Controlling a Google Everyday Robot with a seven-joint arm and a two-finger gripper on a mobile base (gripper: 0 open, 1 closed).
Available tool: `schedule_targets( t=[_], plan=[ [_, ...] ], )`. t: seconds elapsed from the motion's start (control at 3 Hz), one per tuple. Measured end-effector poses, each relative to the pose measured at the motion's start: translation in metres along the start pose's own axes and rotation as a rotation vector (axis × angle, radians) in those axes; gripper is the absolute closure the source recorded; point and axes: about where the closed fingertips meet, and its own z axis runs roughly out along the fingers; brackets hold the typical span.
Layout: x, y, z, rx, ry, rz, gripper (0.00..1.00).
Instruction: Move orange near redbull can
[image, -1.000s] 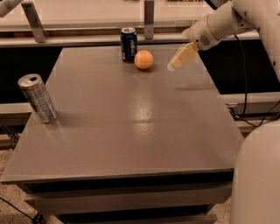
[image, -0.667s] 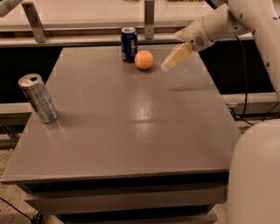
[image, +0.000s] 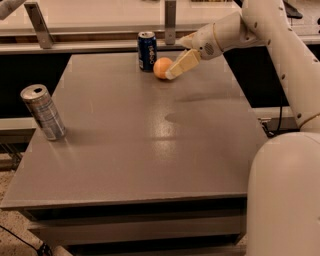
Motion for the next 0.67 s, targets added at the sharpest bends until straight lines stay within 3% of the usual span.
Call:
schedule_targets(
  t=[0.67],
  plan=[
    [0.006, 0.003, 0.035, -0.001, 0.024, 0.021, 0.0]
  ],
)
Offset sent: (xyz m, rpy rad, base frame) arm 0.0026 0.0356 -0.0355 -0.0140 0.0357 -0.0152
